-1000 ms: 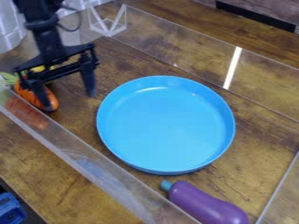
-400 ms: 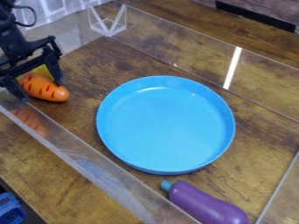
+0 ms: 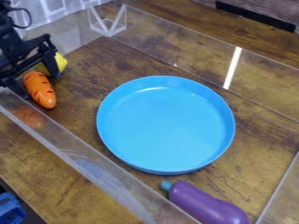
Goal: Move the carrot to the right side
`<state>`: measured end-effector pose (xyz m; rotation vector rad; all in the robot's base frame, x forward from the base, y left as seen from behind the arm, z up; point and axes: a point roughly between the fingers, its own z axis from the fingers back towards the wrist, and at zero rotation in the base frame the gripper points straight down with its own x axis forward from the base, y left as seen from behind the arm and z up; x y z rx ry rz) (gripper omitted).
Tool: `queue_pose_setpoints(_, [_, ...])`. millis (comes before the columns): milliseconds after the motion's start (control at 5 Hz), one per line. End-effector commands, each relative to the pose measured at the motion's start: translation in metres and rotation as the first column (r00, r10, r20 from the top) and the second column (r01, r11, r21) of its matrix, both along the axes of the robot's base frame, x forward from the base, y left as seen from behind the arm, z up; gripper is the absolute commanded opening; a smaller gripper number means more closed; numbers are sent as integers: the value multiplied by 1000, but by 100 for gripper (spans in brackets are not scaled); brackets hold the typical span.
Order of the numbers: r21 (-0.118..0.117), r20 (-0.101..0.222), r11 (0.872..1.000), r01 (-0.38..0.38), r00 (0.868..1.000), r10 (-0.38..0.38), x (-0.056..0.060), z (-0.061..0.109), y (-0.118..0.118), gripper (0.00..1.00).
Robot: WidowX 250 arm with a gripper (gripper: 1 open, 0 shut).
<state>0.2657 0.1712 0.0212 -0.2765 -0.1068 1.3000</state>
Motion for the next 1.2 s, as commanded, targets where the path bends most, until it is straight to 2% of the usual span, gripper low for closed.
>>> queue_pose_setpoints(0, [23, 12, 998, -52, 999, 52, 8, 4, 1, 100])
queue_pose_setpoints(400, [37, 11, 989, -142, 990, 142, 26, -1, 1, 100])
queue_pose_setpoints(600, [36, 13, 993, -111, 994, 111, 26, -3, -7, 0])
queue_pose_setpoints(1000, [37, 11, 999, 5, 1000, -5, 30, 19, -1, 0])
